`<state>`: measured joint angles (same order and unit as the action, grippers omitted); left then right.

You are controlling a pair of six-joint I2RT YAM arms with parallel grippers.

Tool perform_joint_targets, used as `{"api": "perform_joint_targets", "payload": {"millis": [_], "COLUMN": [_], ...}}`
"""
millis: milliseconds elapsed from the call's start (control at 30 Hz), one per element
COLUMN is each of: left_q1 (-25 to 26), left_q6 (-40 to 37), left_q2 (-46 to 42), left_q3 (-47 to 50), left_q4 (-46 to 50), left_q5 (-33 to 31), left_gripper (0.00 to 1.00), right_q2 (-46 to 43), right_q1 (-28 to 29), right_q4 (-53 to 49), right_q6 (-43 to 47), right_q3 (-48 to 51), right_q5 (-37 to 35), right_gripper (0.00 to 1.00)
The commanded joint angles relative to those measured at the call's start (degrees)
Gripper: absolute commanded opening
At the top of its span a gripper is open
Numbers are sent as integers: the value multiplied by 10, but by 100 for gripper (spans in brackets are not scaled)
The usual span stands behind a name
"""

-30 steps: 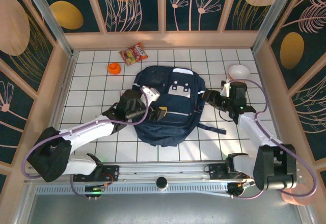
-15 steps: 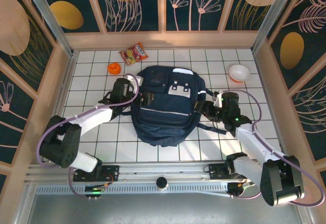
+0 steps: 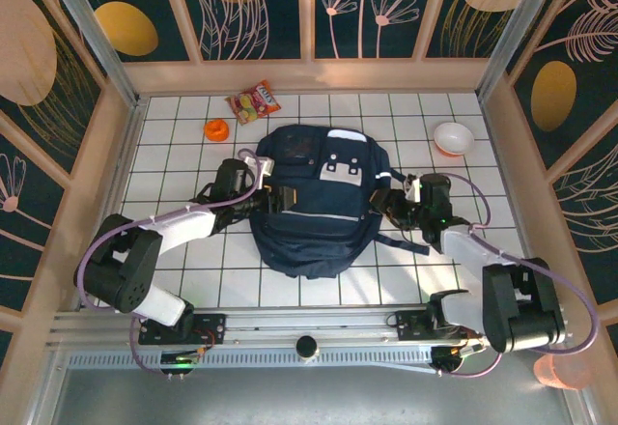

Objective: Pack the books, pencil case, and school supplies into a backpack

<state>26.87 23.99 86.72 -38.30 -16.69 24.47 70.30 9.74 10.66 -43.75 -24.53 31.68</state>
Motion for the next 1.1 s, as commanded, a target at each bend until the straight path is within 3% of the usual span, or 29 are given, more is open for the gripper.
{"api": "perform_joint_targets", "payload": {"millis": [0, 200, 400, 533, 767, 900, 1067], "left_q1": [25, 36, 36, 36, 36, 40, 110], "left_q6": [10, -30, -178, -296, -410, -439, -546], "left_q2": [-10, -44, -99, -100, -60, -45, -44], "left_q3": [6, -8, -38, -75, -139, -161, -156], "left_q4": [-15, 2, 90, 152, 213, 219, 217], "left_q5": [63, 38, -66, -87, -69, -10, -10], "left_gripper": [80, 82, 88, 88, 86, 81, 82], "right_q2": [29, 33, -69, -92, -102, -106, -130], "right_q1": [-13, -22, -33, -45, -49, -42, -28], "right_q4": [39, 20, -55, -133, -172, -175, -193], "right_q6": [22, 54, 108, 156, 173, 152, 143], "right_q3": [-26, -62, -76, -96, -102, -90, -63], "right_q5": [24, 35, -18, -26, -23, 10, 3], "right_gripper": [47, 46, 47, 48, 48, 47, 48]}}
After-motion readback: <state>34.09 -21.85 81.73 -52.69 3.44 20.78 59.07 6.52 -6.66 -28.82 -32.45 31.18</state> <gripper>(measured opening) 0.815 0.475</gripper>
